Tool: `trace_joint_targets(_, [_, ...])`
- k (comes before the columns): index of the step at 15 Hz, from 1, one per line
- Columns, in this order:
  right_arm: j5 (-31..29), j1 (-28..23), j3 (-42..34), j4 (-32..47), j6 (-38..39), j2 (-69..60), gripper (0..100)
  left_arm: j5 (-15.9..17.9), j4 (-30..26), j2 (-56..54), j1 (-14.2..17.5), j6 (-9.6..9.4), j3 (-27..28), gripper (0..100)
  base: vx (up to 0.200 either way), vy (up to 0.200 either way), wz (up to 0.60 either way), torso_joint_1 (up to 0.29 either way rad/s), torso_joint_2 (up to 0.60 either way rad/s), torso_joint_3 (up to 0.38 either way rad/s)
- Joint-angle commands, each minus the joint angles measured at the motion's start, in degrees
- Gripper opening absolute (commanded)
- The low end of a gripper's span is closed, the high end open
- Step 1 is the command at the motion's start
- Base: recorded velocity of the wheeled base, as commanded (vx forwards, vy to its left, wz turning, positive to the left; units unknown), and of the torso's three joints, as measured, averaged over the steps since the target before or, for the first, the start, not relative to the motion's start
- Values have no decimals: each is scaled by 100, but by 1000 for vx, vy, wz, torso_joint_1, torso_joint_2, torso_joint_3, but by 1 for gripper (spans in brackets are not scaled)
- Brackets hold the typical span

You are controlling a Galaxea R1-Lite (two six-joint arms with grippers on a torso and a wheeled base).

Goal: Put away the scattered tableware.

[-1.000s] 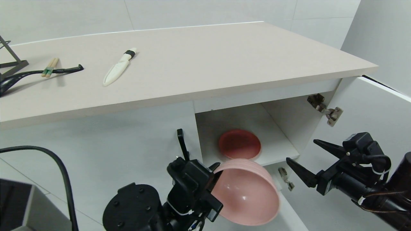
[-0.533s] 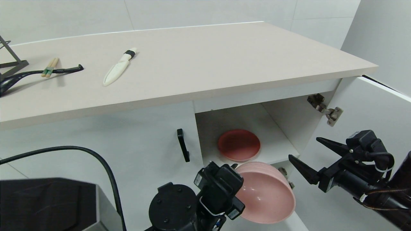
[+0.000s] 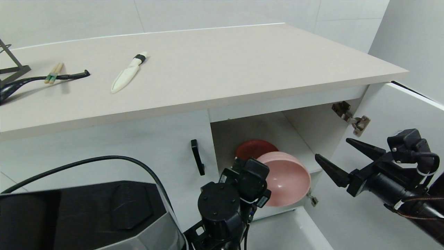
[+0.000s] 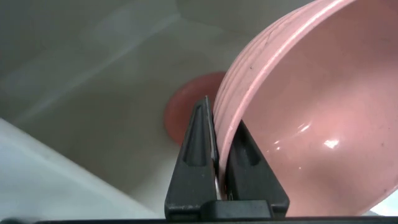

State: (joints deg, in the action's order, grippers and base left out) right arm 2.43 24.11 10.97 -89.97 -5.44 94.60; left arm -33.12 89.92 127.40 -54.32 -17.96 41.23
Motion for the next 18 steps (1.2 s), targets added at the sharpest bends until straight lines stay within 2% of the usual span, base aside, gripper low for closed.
trace_joint_targets(1, [4, 6, 45, -3, 95, -205, 100, -159, 8, 267, 0, 152, 430, 0, 0, 0, 0, 0, 0, 0])
trace_joint_targets(3, [4, 14, 28, -3, 95, -196, 100, -256, 8, 382, 0, 266, 685, 0, 0, 0, 0, 0, 0, 0])
trace_joint_targets(9, [4, 32, -148, -3, 69, 243, 100, -256, 8, 426, -79, 275, 1036, 0, 0, 0, 0, 0, 0, 0])
trace_joint_targets(10, [4, -3, -218, -3, 34, 463, 100, -256, 8, 417, -237, 284, 1115, 0, 0, 0, 0, 0, 0, 0])
trace_joint_targets(13, [4, -29, -192, -3, 34, 472, 100, -256, 8, 487, -316, 337, 1581, 0, 0, 0, 0, 0, 0, 0])
trace_joint_targets(18, [4, -407, -16, -3, 25, 445, 100, -256, 8, 487, -316, 345, 1590, 0, 0, 0, 0, 0, 0, 0])
